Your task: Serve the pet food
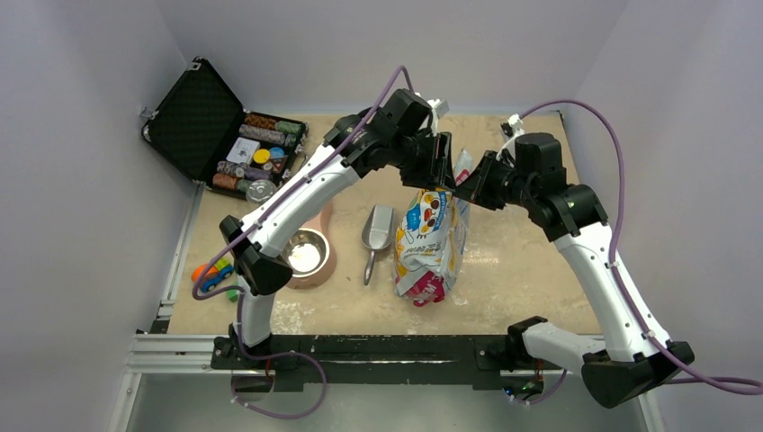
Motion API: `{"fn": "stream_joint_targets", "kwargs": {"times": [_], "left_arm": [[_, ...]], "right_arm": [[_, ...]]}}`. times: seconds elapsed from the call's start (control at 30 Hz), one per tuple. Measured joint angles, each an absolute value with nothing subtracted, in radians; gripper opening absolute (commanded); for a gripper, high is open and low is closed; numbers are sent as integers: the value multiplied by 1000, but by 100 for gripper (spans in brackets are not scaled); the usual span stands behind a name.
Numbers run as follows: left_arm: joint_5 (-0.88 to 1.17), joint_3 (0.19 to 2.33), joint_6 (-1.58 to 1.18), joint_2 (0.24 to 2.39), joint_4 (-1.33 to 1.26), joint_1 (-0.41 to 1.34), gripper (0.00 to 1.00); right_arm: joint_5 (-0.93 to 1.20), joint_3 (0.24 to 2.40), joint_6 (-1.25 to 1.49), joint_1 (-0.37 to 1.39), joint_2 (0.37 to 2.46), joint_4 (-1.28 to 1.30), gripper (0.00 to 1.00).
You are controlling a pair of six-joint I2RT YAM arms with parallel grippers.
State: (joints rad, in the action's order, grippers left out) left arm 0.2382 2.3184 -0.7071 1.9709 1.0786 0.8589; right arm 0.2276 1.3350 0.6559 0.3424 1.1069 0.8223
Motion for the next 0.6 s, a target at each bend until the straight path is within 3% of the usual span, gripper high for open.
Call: {"fn": "stream_joint_targets", "kwargs": {"times": [0.13,0.23,0.37,0.6], "left_arm": [[244,2318,-716,1971,1078,859,44],[248,2318,-720,1972,1077,859,54],[252,2319,-722,1981,1072,859,55],[238,2321,-722,2001,1068,859,41]], "right_arm": [[220,1334,656,342,1106,822,0],[217,1333,656,345,1105,821,0],[218,1328,656,347,1104,814,0],[202,1322,654,347,1104,813,0]]}}
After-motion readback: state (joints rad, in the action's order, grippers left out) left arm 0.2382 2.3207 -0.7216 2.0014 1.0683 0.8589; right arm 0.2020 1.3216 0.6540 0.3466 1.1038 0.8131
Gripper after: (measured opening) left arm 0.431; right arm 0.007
